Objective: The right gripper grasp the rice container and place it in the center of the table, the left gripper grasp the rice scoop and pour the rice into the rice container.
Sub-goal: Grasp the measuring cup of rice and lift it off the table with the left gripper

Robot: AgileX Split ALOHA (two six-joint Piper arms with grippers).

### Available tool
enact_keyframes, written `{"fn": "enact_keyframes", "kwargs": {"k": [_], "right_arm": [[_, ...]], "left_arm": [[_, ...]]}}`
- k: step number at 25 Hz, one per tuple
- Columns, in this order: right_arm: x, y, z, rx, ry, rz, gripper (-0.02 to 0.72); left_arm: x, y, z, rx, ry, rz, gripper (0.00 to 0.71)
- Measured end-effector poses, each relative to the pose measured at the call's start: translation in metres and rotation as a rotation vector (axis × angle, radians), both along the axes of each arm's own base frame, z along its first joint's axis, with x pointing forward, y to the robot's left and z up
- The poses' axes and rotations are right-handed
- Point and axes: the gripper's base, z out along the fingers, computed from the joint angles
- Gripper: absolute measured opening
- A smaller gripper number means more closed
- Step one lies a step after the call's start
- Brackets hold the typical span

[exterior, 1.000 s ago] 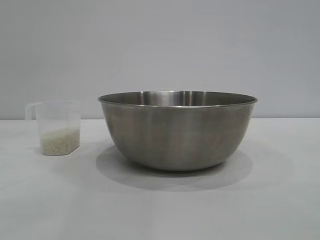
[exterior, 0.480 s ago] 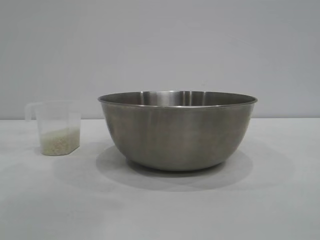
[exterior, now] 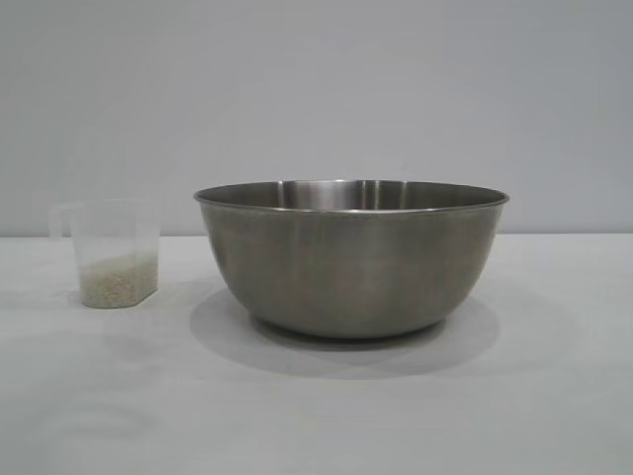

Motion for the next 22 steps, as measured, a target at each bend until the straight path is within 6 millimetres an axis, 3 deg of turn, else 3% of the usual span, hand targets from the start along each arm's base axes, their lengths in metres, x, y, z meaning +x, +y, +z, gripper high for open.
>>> {"fn": "enact_keyframes", "kwargs": {"k": [6, 12, 22], "right_arm": [[0.0, 0.0, 0.0, 0.0, 0.0, 0.0, 0.456], [0.0, 0.0, 0.0, 0.0, 0.0, 0.0, 0.456], [0.0, 0.0, 0.0, 0.0, 0.0, 0.0, 0.456]], "left_arm": [[-0.018, -0.014, -0.013, 0.031, -0.103, -0.076, 0.391], [-0.034, -0.005, -0.021, 0.075, -0.268, -0.04, 0.391], [-0.022, -0.009, -0.041, 0.127, -0.329, -0.055, 0.391]]}}
